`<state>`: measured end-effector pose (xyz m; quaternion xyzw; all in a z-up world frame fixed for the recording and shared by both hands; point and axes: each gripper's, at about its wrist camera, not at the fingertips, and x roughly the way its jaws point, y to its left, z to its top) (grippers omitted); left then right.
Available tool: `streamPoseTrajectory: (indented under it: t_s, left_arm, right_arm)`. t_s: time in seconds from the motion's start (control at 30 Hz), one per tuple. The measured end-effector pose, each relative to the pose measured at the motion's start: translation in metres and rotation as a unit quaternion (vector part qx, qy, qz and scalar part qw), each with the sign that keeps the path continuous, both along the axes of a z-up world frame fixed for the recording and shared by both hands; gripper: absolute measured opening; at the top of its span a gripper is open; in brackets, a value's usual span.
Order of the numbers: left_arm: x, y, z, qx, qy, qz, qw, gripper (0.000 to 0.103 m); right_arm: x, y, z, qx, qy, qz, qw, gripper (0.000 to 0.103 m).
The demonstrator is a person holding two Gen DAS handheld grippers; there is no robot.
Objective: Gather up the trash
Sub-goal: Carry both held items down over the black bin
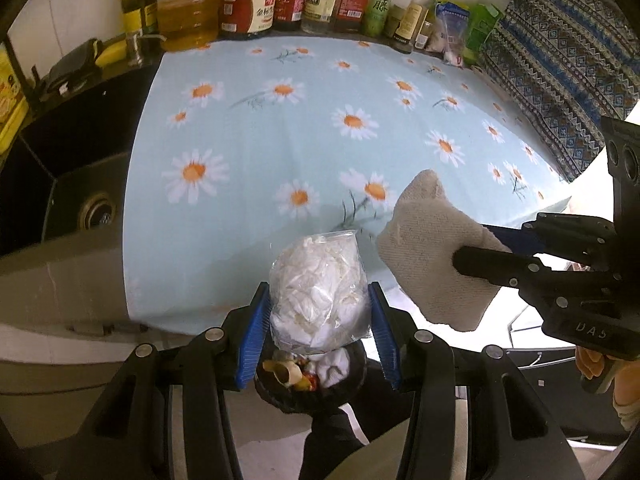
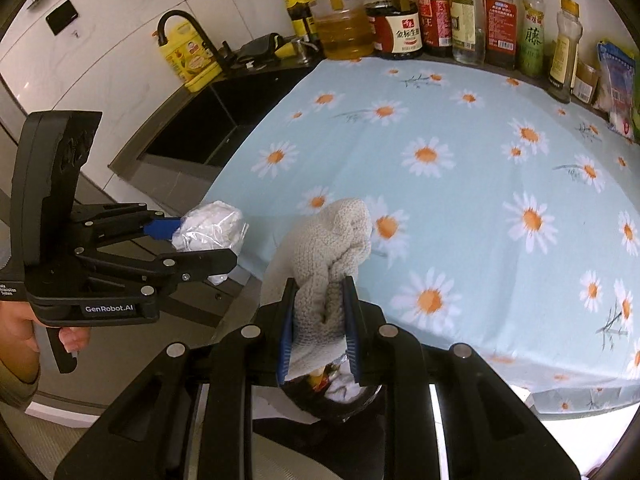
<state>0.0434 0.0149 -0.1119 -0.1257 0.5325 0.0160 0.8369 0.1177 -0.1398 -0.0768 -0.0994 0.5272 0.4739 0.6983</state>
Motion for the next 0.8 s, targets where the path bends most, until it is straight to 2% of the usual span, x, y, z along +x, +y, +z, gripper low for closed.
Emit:
streamPoseTrajectory:
  t_s: [0.3, 0.53, 0.7, 0.8]
  left_arm:
    - [-0.031, 0.004, -0.020, -0.018, 0.017, 0.020, 0.9995, 0.046]
    - [-0.043, 0.001, -0.048, -0.037, 0.045, 0.028, 0.9979, 0.046]
    - [-0.047, -0.001, -0.074, -0.049, 0.071, 0.030, 0.9958, 0.046]
    - [-0.049, -0.001, -0.100, -0.056, 0.097, 0.035, 0.9931, 0.046]
  right_arm:
    - [-0.027, -0.002, -0.013, -0.013, 0.017, 0.016, 1.000, 0.024]
    - [-0.040, -0.002, -0.033, -0.032, 0.038, 0.035, 0.998, 0.024]
    - [-0.047, 0.001, -0.067, -0.059, 0.066, 0.042, 0.995, 0.024]
    - [-0.051, 0.002, -0.095, -0.078, 0.088, 0.043, 0.992, 0.024]
